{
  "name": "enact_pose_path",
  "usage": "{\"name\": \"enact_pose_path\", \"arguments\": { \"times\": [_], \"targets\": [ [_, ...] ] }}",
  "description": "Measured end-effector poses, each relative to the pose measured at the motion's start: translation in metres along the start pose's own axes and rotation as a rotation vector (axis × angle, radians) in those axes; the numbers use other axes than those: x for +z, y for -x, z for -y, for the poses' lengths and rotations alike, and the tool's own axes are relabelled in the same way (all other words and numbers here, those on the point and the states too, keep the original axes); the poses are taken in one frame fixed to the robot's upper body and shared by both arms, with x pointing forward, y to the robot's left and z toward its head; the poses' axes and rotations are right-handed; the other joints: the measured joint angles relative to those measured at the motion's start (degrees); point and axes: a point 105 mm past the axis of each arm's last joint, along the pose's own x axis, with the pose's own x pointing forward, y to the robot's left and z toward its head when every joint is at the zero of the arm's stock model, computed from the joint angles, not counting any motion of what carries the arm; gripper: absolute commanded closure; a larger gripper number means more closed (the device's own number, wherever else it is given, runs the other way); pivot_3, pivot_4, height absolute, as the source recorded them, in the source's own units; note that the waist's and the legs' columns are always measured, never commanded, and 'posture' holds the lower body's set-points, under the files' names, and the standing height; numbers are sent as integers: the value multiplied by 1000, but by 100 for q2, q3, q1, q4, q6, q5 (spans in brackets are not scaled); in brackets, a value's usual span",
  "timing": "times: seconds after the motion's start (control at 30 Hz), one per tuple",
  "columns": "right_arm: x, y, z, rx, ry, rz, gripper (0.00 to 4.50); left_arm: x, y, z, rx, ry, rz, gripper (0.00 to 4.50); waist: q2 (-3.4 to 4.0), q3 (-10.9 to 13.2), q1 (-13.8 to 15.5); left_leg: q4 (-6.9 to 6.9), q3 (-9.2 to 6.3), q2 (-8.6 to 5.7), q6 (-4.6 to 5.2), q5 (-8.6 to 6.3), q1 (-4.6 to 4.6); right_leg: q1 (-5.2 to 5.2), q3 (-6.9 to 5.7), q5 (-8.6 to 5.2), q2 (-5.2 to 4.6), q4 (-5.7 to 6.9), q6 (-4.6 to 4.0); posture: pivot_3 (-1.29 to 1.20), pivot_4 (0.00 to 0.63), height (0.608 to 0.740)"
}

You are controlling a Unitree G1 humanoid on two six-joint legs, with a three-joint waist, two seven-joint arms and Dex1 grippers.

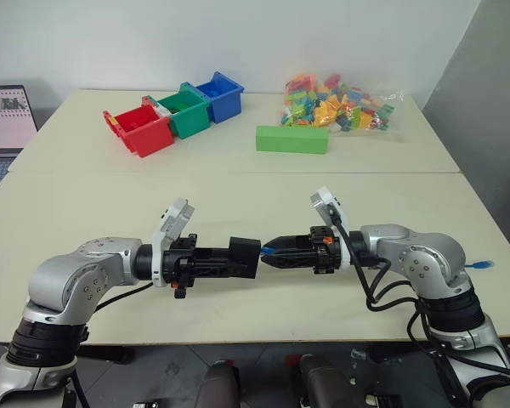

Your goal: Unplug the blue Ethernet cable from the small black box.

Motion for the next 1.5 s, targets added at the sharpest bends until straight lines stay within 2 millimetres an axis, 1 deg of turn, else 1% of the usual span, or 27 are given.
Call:
{"name": "enact_pose_path", "arguments": {
  "times": [0.2,0.3,0.43,0.5,0.87,1.13,1.5],
  "targets": [
    [0,1,0,-2,0,-3,2628,-1,0,0,0,1,0,3707,0,0,-1,0,0,0,0,0,0,0,0,0,0,-1,0,0,150,740],
    [0,1,0,-2,0,-3,3147,0,0,0,0,0,1,3707,0,0,-1,-1,0,0,0,0,0,-1,0,0,0,-1,0,0,150,740],
    [0,2,0,-3,1,-6,4107,0,0,0,1,-2,1,3707,0,0,-1,-1,0,0,0,0,0,-1,1,0,0,-1,0,0,150,740],
    [-1,2,0,2,1,-7,4406,0,0,-1,6,-6,0,3707,0,0,-1,-1,-1,0,0,0,0,-1,0,0,0,-1,0,0,150,740],
    [-2,2,-2,16,-6,-22,4446,-4,1,1,-7,-5,1,3707,0,0,-2,-1,0,0,0,0,0,-1,1,0,0,-2,0,0,150,740],
    [-8,7,-4,36,-14,-63,4472,-11,-3,4,-23,-9,-10,3707,1,0,-2,-2,0,1,0,0,-1,-1,1,0,0,-4,0,0,150,740],
    [-17,11,-6,23,-19,-63,4476,-15,-3,3,-3,-15,1,3707,1,1,-1,-3,-1,1,0,0,-2,-1,2,-1,0,-6,0,0,150,740]
  ]
}}
